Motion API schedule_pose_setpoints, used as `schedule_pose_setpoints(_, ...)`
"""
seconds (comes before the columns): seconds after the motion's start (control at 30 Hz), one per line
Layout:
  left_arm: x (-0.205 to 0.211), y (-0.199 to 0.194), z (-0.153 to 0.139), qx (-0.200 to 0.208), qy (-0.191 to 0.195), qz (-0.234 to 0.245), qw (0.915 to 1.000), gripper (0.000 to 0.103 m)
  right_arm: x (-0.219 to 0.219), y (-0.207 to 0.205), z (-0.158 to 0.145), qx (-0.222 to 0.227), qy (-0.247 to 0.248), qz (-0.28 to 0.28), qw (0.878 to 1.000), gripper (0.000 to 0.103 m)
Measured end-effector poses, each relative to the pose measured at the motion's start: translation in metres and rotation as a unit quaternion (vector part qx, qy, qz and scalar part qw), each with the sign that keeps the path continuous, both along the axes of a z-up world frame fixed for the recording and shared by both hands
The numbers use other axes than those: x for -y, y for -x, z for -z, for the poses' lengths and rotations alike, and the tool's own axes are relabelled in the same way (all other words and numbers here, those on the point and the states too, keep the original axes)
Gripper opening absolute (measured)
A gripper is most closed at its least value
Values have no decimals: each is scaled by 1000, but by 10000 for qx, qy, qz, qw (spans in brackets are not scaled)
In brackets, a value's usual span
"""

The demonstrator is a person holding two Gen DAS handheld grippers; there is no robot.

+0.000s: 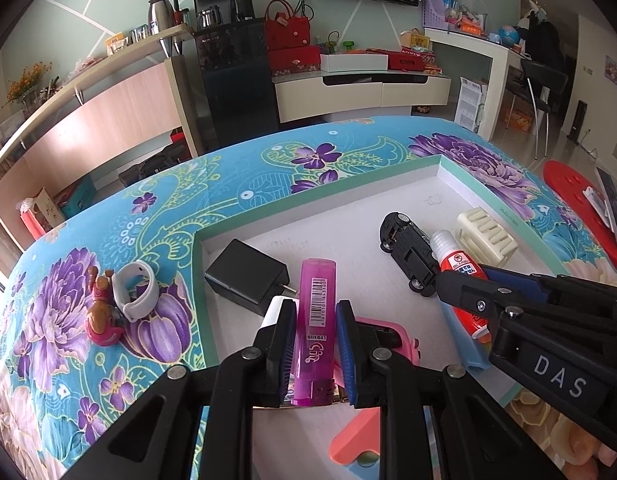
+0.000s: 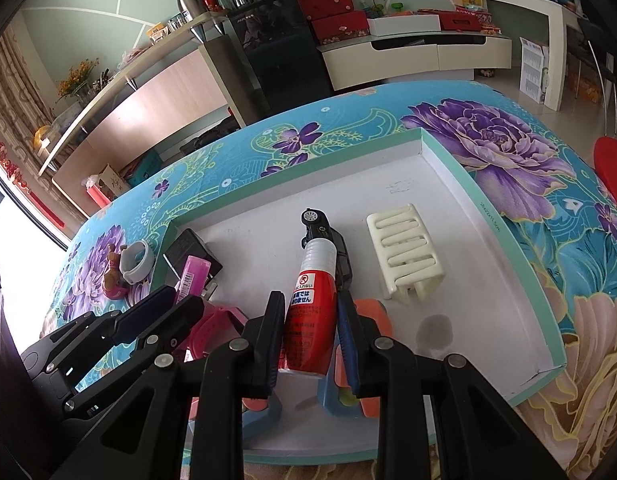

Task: Organize rigid objects
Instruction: 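Lower and release the red bottle with the right tool while the left tool releases the purple tube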

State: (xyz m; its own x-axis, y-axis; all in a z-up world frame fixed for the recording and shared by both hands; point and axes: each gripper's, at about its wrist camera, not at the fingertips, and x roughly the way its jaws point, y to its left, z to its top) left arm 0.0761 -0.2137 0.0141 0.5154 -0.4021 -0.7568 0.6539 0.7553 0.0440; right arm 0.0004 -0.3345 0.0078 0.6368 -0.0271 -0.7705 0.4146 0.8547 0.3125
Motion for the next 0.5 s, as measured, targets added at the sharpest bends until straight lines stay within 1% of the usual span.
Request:
schedule_pose_setpoints(0.27,-4,-1,-3,7,4,-67,10000,27,0,0,0,-20,2,-8,10000,28)
schedule_pose_setpoints(0.47,-8,-2,-7,19,39,-102,9999,35,-1,1,-1,2,23,2,10000,28)
schedule_pose_setpoints(0.5,-8,-2,-7,23,45,-116,9999,39,-1,1,-2,10,34,5,10000,28)
